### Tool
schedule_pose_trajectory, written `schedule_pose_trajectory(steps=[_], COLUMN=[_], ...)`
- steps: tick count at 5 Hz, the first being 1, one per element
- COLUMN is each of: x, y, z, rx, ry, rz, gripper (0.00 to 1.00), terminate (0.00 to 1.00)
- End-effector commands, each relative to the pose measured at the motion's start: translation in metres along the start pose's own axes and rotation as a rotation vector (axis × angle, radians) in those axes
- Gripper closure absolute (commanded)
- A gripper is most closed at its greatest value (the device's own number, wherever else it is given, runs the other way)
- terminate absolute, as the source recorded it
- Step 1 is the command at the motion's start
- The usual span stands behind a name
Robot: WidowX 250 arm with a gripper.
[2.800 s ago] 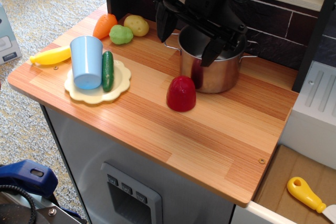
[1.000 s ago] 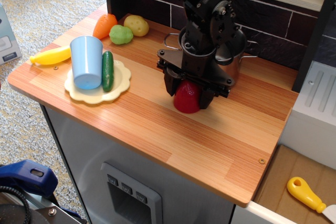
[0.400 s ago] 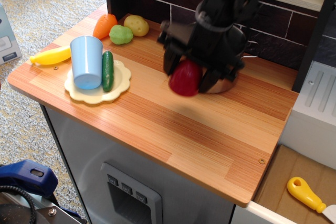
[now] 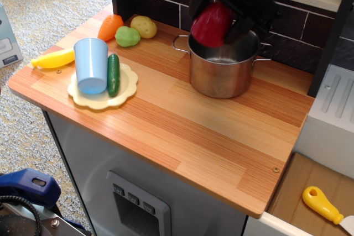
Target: Put sweet potato in pot
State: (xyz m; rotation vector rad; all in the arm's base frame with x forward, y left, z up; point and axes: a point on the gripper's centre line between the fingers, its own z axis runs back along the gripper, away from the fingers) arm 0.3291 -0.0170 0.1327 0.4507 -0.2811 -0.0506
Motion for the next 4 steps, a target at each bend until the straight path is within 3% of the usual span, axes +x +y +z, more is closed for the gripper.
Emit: schedule_pose_trajectory(steps=[1, 2, 3, 4], x=[0.03, 0.028, 0.026, 0.026], y=[0.011, 0.01, 0.009, 0.009], z=[0.004, -0.005, -0.007, -0.007], rx=[-0.038, -0.094, -0.119, -0.119], ry=[-0.178, -0.199, -0.2, -0.2], rz=[-0.033, -0.028, -0.029, -0.029], gripper=[1.0, 0.0, 0.0, 0.0], terminate=[0.0, 0.0, 0.0, 1.0])
